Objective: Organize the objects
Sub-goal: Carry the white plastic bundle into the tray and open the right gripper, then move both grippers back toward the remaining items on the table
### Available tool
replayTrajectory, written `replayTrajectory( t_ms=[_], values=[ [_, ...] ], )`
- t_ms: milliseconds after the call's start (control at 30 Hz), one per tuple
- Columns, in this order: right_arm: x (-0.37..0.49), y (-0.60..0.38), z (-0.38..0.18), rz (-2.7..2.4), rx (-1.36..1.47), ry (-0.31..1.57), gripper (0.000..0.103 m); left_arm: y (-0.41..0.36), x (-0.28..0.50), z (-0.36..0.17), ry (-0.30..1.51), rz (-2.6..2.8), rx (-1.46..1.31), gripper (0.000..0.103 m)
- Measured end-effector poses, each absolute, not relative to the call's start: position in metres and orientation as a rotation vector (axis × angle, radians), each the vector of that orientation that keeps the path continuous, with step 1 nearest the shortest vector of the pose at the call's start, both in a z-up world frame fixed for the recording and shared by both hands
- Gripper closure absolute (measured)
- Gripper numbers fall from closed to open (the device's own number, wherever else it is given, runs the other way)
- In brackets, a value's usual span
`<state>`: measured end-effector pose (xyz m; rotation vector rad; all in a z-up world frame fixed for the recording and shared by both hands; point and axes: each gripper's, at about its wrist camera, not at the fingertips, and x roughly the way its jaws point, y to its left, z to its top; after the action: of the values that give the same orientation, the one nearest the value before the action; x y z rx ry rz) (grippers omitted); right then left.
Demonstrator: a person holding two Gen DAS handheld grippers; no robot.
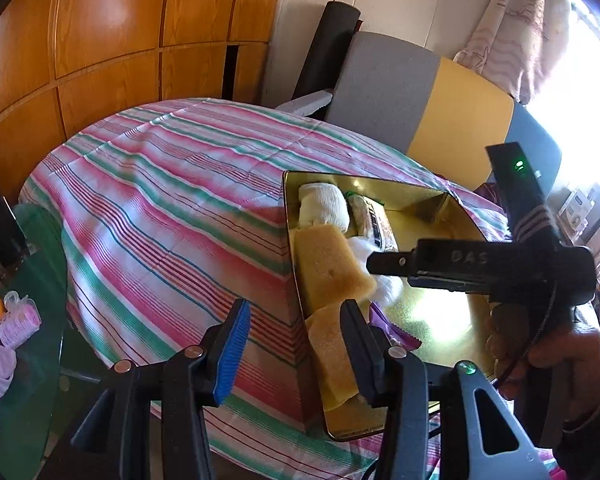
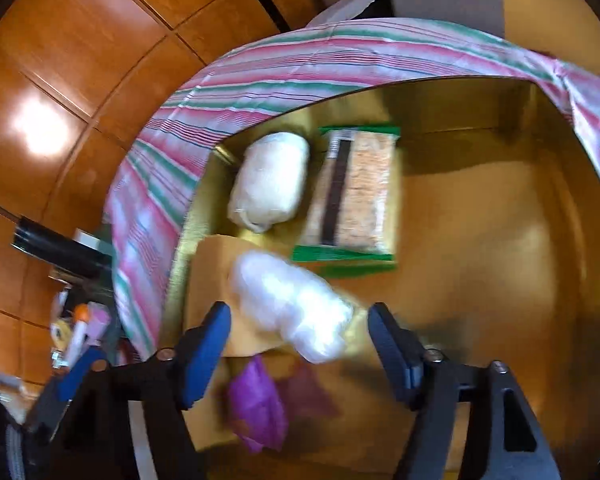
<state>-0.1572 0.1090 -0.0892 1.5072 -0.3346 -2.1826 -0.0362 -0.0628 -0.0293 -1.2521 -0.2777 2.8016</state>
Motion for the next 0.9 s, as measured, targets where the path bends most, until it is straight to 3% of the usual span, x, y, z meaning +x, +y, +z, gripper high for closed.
replayTrajectory(
  t_ms=[300, 567, 900],
  values=[
    [-0.133, 0.126, -0.075, -2.245, 1.469, -0.316, 0.021, -0.060, -0.038, -0.032, -0.283, 2.788, -1.266, 0.056],
    [-0.104, 0.146, -0.051, -2.394, 1.373, -0.190, 0.000, -0.048, -0.030, -0.023, -0.238, 2.786, -1.237, 0.056],
    [-0.054, 0.190, -0.028, -2.598, 1.272, -0.100, 0.000, -0.017, -0.017, -0.005, -0.110, 2.738, -1.133, 0.056]
  ],
)
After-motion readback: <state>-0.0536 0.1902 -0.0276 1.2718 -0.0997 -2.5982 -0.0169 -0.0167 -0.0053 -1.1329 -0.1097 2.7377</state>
